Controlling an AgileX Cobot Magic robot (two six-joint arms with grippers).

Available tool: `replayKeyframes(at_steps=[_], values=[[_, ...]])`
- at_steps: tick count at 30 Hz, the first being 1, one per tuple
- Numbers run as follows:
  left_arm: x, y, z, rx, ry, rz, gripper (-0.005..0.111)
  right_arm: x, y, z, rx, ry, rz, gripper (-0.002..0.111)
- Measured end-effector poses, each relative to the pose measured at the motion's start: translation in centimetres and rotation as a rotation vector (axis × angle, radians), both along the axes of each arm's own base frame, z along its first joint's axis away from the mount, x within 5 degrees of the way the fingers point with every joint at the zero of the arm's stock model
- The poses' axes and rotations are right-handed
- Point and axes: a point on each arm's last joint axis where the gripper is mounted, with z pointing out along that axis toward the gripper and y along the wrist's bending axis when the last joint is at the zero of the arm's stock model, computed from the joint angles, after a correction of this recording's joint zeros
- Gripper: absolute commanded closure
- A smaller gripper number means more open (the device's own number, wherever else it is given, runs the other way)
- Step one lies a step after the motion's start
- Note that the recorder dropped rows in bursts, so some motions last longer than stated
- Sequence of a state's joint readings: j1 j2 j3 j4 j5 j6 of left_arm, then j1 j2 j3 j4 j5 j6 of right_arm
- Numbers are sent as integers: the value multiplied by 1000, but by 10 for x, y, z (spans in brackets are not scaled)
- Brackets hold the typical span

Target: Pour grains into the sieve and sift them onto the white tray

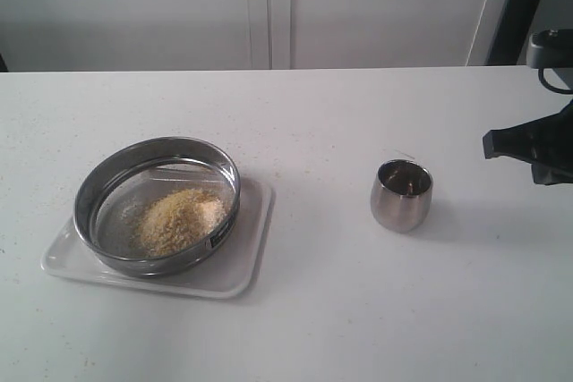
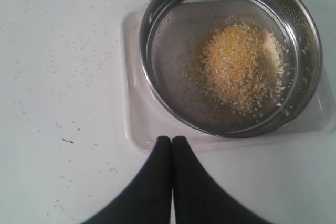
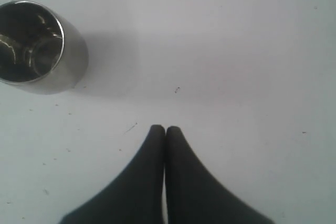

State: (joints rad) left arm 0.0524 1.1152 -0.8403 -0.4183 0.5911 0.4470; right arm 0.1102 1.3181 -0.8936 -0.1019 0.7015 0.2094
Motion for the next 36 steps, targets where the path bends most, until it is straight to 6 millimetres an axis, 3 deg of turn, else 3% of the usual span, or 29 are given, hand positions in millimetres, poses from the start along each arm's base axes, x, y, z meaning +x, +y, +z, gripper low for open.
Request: replayKeyframes(at_steps=[11,18,21,27,30,36], values=[[54,-2,-2,-21,161,-72,107,0,0,0,0,0,0,108],[78,-14,-10,88,226,-120,106,0,0,0,0,0,0,108],[89,-18,-13,120,251,-96,97,0,0,0,0,0,0,108],[110,-18,-22,119,287,-43,58,0,0,0,0,0,0,108],[118,-19,-26,115,297,-40,45,0,0,0,0,0,0,108],[129,-20,-31,121,297,-64,48,0,0,0,0,0,0,108]])
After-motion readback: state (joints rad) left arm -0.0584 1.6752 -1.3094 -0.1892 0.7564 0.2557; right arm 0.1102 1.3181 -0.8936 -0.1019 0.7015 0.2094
